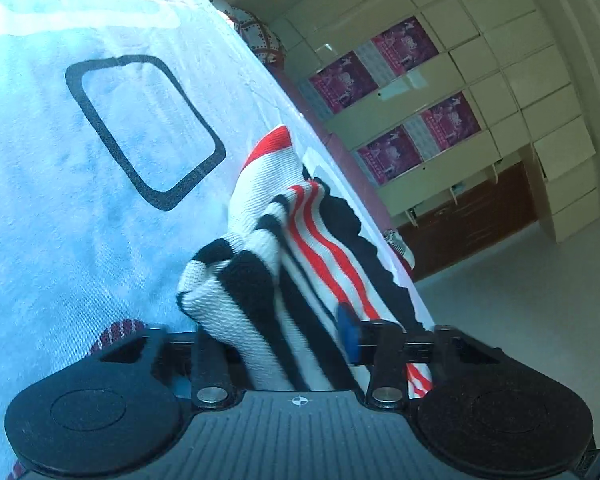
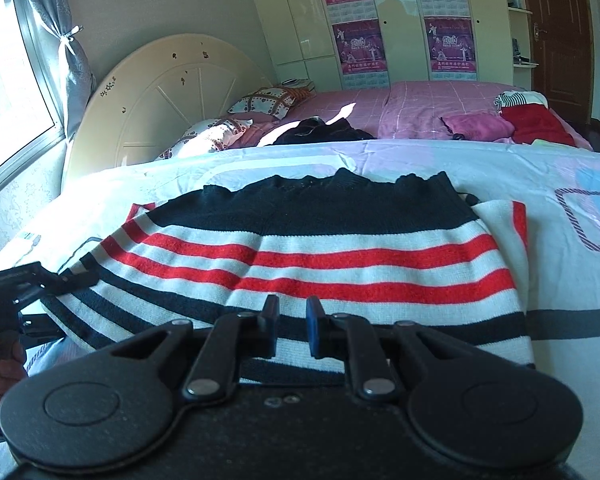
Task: Fold small clothes
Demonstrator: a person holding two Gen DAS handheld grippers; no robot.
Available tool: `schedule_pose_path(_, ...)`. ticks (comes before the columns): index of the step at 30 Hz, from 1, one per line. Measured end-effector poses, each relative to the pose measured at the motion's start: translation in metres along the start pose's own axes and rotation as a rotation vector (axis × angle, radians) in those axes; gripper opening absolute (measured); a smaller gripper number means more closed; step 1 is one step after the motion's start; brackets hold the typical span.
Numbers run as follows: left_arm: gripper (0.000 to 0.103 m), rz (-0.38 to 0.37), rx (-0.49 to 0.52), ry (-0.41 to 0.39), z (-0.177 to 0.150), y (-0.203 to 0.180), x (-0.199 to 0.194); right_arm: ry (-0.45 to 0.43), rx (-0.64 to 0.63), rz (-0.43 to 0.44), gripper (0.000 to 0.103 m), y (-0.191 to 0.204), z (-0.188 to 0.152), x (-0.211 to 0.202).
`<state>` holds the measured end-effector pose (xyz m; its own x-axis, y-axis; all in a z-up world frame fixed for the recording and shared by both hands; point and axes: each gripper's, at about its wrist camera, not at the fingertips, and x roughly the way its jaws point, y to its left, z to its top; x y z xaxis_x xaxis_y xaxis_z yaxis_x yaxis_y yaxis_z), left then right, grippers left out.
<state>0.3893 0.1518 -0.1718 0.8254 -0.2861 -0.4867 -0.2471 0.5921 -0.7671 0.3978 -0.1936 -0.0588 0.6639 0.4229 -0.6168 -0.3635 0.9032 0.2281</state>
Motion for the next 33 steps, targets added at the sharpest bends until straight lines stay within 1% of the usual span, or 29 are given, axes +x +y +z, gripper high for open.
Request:
schedule_pose_path(2, 0.015, -0.005, -0.031, -0.007, -0.002, 0.006, 0.004, 0.008, -0.006, 0.018, 0.012, 0.005, 0.002, 0.009)
schedule_pose_path(5, 0.014, -0.014, -0.01, -0.033, -0.008, 0.006, -0.004, 0.018, -0.026, 0.034, 0.006, 0.014, 0.006, 0.023)
schedule_pose_path(7, 0.014, -0.028, -0.027, -0.032, -0.007, 0.01, -0.005, 0.023, -0.039, 0.049, 0.004, 0.019, 0.008, 0.033)
schedule_pose_path(9, 0.014, -0.036, -0.022, -0.026, -0.006, 0.01, -0.001, 0.03, -0.063, 0.047, 0.004, 0.026, 0.01, 0.042)
schedule_pose_path(14, 0.016, -0.065, -0.028, -0.008, -0.002, 0.014, 0.004, 0.071, -0.057, -0.002, 0.003, 0.031, 0.006, 0.068)
schedule_pose_path(16, 0.016, -0.075, -0.033, -0.004, 0.0, 0.018, 0.007, 0.065, -0.066, -0.021, 0.001, 0.032, 0.004, 0.071)
schedule_pose_path(20, 0.014, -0.082, -0.011, 0.003, 0.002, 0.014, 0.012, 0.076, -0.053, -0.056, 0.0, 0.037, 0.005, 0.071)
schedule_pose_path(23, 0.014, -0.064, 0.04, 0.003, 0.005, 0.006, 0.012, 0.082, -0.047, -0.085, 0.0, 0.04, 0.006, 0.073)
schedule_pose_path(25, 0.014, -0.059, 0.051, 0.01, 0.01, 0.003, 0.013, 0.085, -0.033, -0.097, 0.001, 0.041, 0.006, 0.074)
schedule_pose_path(28, 0.014, -0.077, 0.043, 0.024, 0.015, 0.006, 0.014, 0.086, -0.022, -0.117, 0.001, 0.044, 0.005, 0.075)
schedule_pose_path(33, 0.014, -0.109, 0.113, 0.023, 0.023, -0.008, 0.007, 0.075, -0.045, -0.153, 0.001, 0.051, 0.003, 0.078)
